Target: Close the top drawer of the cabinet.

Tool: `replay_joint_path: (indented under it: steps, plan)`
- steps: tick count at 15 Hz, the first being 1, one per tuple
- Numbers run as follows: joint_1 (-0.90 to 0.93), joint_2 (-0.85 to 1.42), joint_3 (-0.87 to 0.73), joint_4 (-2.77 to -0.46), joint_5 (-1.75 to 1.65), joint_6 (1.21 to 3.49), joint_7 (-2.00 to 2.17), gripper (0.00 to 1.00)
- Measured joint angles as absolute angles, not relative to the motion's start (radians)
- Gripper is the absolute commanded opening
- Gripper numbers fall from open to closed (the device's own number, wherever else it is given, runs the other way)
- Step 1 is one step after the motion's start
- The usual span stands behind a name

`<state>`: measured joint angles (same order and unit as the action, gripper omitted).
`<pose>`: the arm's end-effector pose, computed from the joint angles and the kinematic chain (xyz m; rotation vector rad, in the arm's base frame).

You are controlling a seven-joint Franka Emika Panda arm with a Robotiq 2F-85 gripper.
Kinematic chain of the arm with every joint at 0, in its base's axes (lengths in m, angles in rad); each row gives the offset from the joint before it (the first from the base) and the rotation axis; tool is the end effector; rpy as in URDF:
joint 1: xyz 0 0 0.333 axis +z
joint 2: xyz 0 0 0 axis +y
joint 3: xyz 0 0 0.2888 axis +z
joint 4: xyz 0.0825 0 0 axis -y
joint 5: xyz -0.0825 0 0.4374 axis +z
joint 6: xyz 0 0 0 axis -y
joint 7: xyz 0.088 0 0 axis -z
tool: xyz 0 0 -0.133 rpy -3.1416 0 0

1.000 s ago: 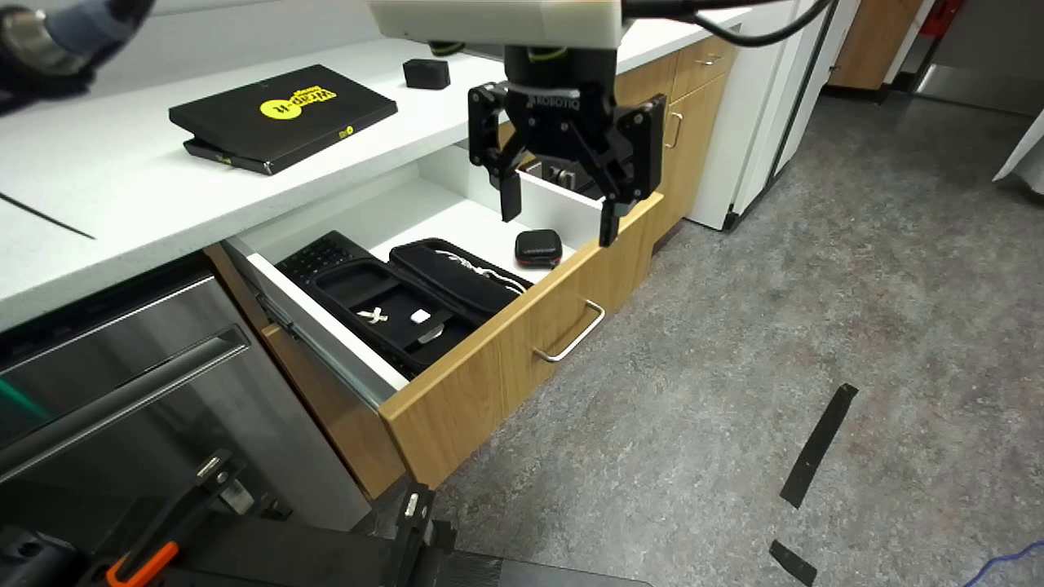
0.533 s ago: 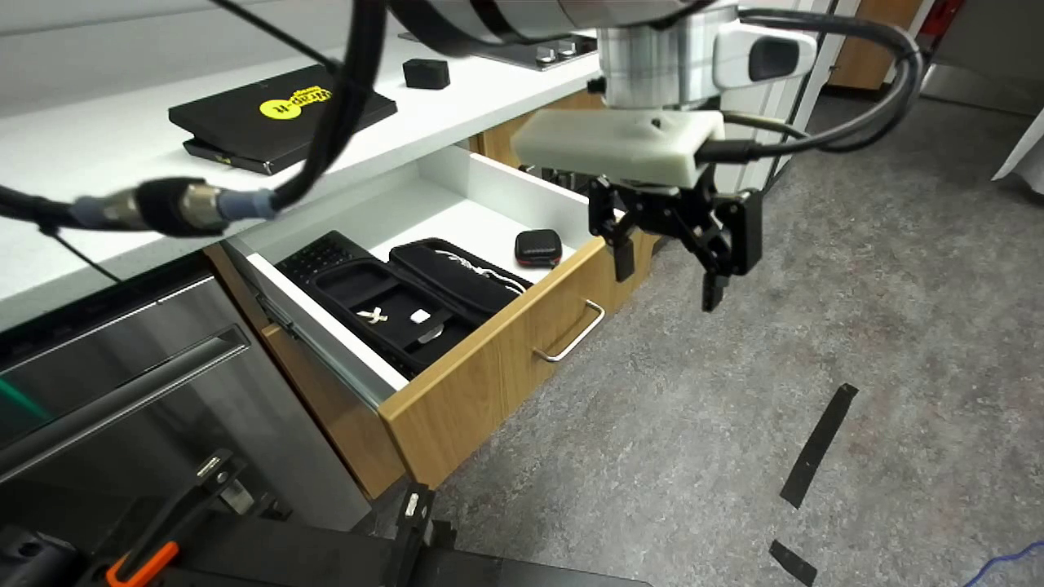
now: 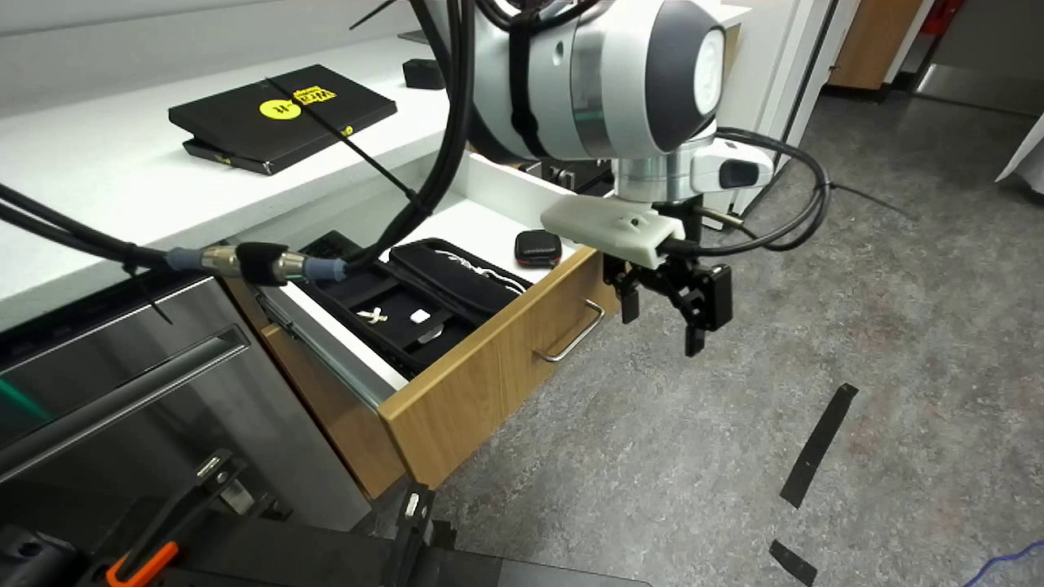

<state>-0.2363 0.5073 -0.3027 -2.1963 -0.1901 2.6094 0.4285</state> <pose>0.4660 -0.3005 0.0569 2.6947 -1.0898 -0.1390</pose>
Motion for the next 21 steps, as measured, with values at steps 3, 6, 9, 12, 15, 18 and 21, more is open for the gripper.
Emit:
replay_joint_path:
  steps: [3, 6, 9, 12, 15, 18, 21]
  plan:
    - [-0.264, 0.522, -0.209, -2.162, -0.008, 2.544, 0.294, 1.00]
    - [-0.274, 0.526, -0.107, -2.113, 0.135, 2.480, 0.184, 1.00]
    - [-0.257, 0.546, -0.042, -2.056, 0.199, 2.427, 0.155, 1.00]
    - [-0.245, 0.546, -0.063, -2.062, 0.199, 2.427, 0.155, 1.00]
    - [-0.244, 0.547, -0.073, -2.062, 0.199, 2.427, 0.154, 1.00]
    - [-0.246, 0.571, -0.067, -2.040, 0.246, 2.427, 0.155, 1.00]
    - [-0.256, 0.663, -0.034, -1.956, 0.364, 2.422, 0.155, 1.00]
